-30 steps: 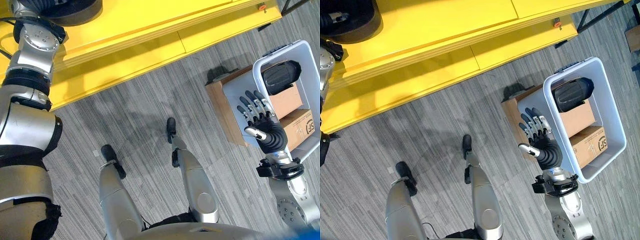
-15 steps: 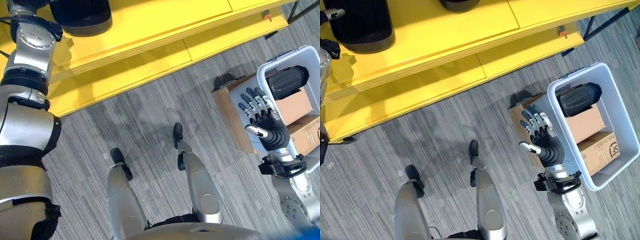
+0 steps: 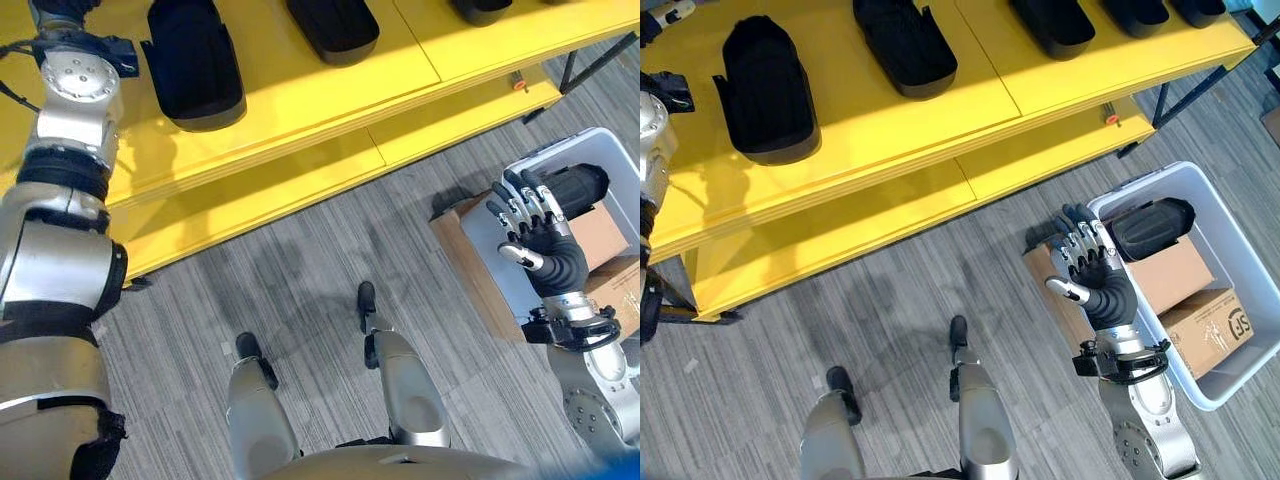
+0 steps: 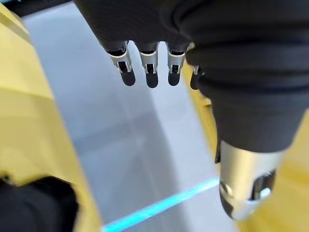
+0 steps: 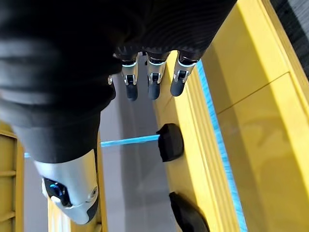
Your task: Move parts from the plastic box to the shelf.
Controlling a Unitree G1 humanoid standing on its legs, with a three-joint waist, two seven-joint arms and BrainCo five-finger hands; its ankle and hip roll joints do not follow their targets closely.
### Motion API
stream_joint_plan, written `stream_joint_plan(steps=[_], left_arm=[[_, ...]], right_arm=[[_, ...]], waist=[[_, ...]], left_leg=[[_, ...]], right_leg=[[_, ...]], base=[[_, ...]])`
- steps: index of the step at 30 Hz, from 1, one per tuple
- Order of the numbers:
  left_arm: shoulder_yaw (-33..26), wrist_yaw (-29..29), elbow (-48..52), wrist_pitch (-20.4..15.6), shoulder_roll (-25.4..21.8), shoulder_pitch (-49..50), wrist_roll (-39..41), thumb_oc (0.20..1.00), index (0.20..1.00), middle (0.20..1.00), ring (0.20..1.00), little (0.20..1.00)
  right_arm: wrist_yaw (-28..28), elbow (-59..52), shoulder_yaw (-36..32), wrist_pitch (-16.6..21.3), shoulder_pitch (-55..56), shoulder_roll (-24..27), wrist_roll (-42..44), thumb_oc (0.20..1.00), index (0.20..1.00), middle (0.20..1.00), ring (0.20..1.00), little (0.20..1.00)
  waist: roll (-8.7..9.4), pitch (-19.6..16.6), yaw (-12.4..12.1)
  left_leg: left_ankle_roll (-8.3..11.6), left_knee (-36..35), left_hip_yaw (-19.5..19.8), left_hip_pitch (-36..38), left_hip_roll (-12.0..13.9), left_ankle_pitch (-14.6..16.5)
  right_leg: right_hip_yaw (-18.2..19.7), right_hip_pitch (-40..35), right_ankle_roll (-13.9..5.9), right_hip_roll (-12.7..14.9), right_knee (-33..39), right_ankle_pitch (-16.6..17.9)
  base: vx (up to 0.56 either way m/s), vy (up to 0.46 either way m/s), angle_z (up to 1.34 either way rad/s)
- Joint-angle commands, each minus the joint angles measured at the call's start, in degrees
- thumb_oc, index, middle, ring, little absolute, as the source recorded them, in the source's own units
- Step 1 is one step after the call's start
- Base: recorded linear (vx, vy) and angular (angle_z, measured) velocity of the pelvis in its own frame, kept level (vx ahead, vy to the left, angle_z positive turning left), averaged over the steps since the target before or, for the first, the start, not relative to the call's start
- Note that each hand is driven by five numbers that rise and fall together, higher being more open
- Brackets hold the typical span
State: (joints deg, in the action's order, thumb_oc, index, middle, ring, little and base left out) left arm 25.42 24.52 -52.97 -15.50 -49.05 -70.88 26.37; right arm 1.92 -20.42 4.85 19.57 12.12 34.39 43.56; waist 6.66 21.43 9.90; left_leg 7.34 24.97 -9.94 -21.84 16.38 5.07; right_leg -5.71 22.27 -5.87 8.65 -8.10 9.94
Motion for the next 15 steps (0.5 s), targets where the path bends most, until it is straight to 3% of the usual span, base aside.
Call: stream_joint_plan(steps=[1,6,7,8,11,12,15], left_arm=[[-7.34,0.01,6.7,-4.08,-2.98,5.47,-2.87,1.0,1.0,1.0,1.0,1.0],[-10.37,-1.96,18.1,-1.35,-0.72,18.21,-10.56,1.0,1.0,1.0,1.0,1.0],[-12.08,-4.33,21.46,-0.8,0.25,24.91,-11.9,1.0,1.0,1.0,1.0,1.0],[-13.65,-5.62,28.39,1.17,-0.26,32.9,-21.24,1.0,1.0,1.0,1.0,1.0],[-18.42,-8.45,36.0,2.07,1.41,45.8,-28.45,1.0,1.0,1.0,1.0,1.0],[-19.65,-10.1,39.09,2.29,1.93,51.51,-35.05,1.0,1.0,1.0,1.0,1.0],[-18.69,-9.91,39.6,2.33,0.92,54.57,-44.55,1.0,1.0,1.0,1.0,1.0]], right_arm=[[0.03,0.01,-2.19,1.81,-1.9,-1.07,-1.88,1.0,1.0,1.0,1.0,1.0],[0.02,1.08,-3.32,0.38,-1.63,-3.17,-2.92,1.0,1.0,1.0,1.0,1.0],[0.42,1.31,-4.08,-0.08,-1.37,-3.92,-2.76,1.0,1.0,1.0,1.0,1.0],[0.63,1.77,-5.2,-0.63,-0.9,-4.63,-2.98,1.0,1.0,1.0,1.0,1.0],[1.41,2.27,-6.36,-1.76,-0.43,-5.69,-2.89,1.0,1.0,1.0,1.0,1.0],[1.77,2.87,-6.9,-2.18,-0.34,-6.48,-2.83,1.0,1.0,1.0,1.0,1.0],[1.96,3.29,-7.24,-2.23,-0.37,-6.58,-3.0,1.0,1.0,1.0,1.0,1.0]], waist=[[2.49,0.7,-1.01],[1.32,-0.07,-2.53],[0.95,-0.41,-3.17],[0.33,-1.24,-3.77],[-0.23,-2.65,-4.38],[-0.41,-3.63,-4.81],[-0.57,-4.35,-4.82]], left_leg=[[1.04,-0.37,5.59,-4.26,1.46,-2.56],[1.0,-3.68,5.82,-0.21,0.63,-4.16],[0.95,-5.38,5.62,1.38,0.46,-4.87],[0.88,-7.37,5.47,3.39,0.2,-5.65],[0.66,-10.33,5.06,5.92,-0.02,-6.65],[0.64,-11.87,4.74,7.5,0.01,-6.95],[0.59,-12.96,4.34,8.6,-0.05,-7.19]], right_leg=[[-0.39,-5.84,-4.94,4.66,-4.31,-7.86],[-1.96,-9.93,-4.71,5.24,-3.54,-8.27],[-2.5,-11.27,-4.64,5.45,-2.93,-8.38],[-3.12,-12.87,-4.56,5.82,-2.46,-8.64],[-3.86,-14.77,-4.67,6.14,-1.31,-8.59],[-3.95,-15.73,-4.74,6.21,-0.88,-8.85],[-3.99,-16.33,-4.76,6.25,-0.7,-9.17]], base=[[0.03,-0.002,0.14],[0.05,-0.009,0.19],[0.1,0.031,0.33],[0.12,0.04,0.23],[0.11,0.035,0.2],[0.1,0.025,0.23],[0.05,0.013,0.02]])
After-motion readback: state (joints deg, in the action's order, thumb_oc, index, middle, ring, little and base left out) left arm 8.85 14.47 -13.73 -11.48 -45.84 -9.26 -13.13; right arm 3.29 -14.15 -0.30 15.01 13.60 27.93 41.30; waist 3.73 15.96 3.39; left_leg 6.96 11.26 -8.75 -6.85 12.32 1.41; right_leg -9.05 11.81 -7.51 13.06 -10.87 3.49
